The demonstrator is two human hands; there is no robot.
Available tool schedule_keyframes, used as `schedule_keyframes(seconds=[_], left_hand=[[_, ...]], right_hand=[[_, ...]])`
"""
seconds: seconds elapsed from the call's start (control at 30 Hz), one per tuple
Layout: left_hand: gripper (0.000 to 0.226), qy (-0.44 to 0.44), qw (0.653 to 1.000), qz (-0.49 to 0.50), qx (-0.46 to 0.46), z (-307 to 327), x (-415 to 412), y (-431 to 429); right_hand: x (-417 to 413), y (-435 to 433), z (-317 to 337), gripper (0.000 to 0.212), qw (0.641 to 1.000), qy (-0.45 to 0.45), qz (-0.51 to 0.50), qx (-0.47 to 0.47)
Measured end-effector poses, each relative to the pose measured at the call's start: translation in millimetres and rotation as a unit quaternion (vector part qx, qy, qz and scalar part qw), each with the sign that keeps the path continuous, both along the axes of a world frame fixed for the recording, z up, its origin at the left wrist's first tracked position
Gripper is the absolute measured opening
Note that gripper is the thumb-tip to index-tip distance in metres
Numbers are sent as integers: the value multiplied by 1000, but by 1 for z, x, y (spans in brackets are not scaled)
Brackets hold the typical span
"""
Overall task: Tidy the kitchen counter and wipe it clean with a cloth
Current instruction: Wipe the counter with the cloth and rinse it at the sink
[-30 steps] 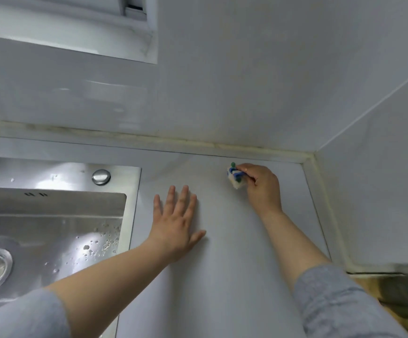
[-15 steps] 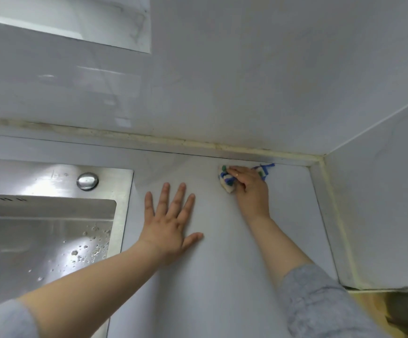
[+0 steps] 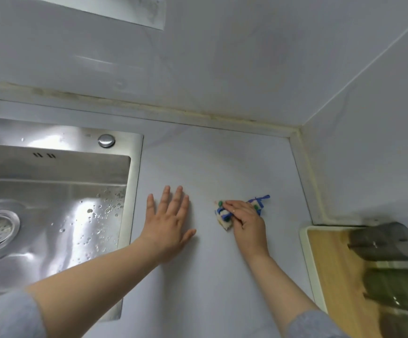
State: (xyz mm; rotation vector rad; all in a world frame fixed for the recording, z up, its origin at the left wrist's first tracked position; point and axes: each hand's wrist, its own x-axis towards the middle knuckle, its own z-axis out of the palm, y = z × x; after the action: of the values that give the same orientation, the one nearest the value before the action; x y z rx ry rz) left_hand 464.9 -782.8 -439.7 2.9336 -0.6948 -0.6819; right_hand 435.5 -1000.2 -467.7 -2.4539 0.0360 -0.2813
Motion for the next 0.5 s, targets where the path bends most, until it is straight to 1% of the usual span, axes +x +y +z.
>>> schedule_keyframes(seconds=[0.1,0.2,0.37,0.5], left_hand=[[91,4,1000,-19,2,2,-42,6],[79,17,999,-30,-1,4,-87,13],[78,17,999,-26,-11,4,-156,28],[79,14,1000,-14,-3,5,-205,42]], right_hand=[[-49,9,-2,38,1000,9,-13,-3],[-99,19,-3,37,1000,9,-24,-10],[-178,35,-1,39,999,13,-32,-17],[-236,44,0,46,999,14,-36,-20]])
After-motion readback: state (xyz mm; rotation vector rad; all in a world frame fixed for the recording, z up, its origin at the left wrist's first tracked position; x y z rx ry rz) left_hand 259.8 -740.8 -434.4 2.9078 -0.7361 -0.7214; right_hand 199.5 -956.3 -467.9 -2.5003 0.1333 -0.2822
